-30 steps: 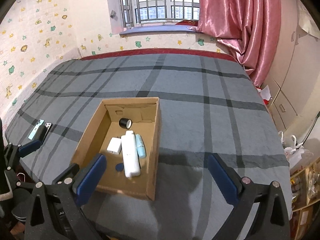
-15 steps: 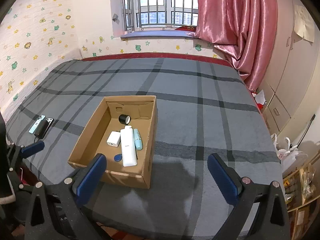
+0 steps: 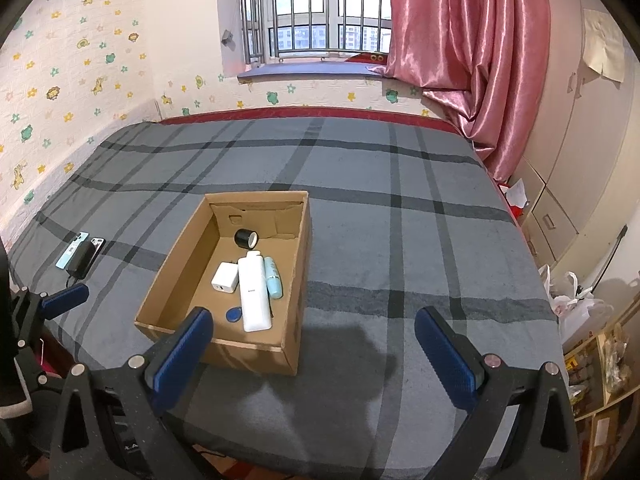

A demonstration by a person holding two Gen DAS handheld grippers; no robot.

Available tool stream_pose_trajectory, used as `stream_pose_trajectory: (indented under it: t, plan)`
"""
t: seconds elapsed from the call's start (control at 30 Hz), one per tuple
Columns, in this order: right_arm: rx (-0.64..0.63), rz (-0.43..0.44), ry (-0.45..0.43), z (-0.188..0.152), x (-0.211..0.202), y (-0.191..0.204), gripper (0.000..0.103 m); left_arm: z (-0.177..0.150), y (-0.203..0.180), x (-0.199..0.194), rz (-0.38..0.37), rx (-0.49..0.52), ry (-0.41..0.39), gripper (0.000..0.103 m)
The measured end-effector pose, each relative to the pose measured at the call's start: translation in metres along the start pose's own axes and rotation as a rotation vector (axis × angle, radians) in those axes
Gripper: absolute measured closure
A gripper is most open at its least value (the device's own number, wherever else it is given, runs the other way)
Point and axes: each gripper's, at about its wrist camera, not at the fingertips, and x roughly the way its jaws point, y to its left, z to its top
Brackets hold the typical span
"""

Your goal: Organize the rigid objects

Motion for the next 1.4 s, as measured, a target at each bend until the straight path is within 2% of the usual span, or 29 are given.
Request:
stream_pose_trajectory:
  t: [1.4]
  plan:
    - [0.002,-0.02,-0.002,-0.003,-0.0032,-0.0034,0.0,-0.0014,-0.0033,0.0015,-0.003,0.013,-0.001,0.0]
